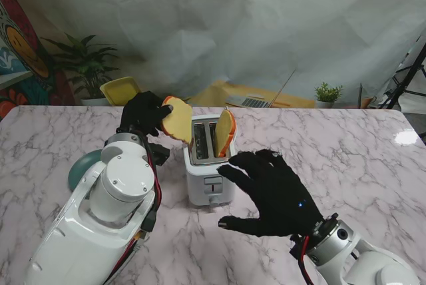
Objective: Toast the toast slices
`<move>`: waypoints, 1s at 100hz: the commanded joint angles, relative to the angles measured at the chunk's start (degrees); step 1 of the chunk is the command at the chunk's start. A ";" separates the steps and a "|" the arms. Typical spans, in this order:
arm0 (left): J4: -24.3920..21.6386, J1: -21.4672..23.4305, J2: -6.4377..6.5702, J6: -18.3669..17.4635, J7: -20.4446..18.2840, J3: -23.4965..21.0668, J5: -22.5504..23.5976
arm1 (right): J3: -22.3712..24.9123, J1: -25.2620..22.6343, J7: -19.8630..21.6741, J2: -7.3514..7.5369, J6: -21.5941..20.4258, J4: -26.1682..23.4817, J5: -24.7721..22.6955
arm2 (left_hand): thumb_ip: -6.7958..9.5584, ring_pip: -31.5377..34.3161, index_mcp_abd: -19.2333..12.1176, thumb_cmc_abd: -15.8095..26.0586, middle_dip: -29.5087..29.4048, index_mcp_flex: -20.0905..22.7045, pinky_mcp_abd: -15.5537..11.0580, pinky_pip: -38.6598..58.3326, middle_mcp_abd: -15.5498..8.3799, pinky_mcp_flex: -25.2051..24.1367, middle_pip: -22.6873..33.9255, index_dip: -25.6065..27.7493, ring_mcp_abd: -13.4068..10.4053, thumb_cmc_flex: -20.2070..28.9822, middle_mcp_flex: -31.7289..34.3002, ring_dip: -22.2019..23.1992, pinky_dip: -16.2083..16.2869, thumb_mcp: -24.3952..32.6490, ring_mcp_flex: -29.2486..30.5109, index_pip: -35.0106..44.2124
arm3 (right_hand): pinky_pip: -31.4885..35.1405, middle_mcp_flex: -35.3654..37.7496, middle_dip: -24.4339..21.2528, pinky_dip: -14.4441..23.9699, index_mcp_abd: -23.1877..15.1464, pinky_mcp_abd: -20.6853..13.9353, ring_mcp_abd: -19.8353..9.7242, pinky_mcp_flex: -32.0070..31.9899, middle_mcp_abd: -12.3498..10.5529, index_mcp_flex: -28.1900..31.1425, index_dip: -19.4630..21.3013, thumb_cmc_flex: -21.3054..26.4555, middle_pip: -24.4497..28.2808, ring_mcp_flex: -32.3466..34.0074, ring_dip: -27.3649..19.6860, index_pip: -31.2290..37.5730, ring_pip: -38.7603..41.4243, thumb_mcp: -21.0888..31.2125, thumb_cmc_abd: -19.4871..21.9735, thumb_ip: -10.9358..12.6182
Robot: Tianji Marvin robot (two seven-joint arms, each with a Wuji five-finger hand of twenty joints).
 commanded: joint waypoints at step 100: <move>1.77 -1.42 -2.06 4.26 -0.76 2.62 -4.12 | 6.47 9.25 24.48 2.59 -6.26 -2.29 18.03 | 1.02 0.46 0.84 -0.97 -0.14 2.42 -1.25 1.63 5.09 1.94 0.47 2.20 0.43 1.87 1.95 -0.33 -0.51 1.09 2.07 2.69 | -4.57 -6.56 -1.19 -2.19 -0.51 -3.84 -2.55 -2.37 -1.30 -5.44 0.02 -5.10 -0.91 -5.35 -1.93 -3.02 -3.24 -0.82 2.44 -1.88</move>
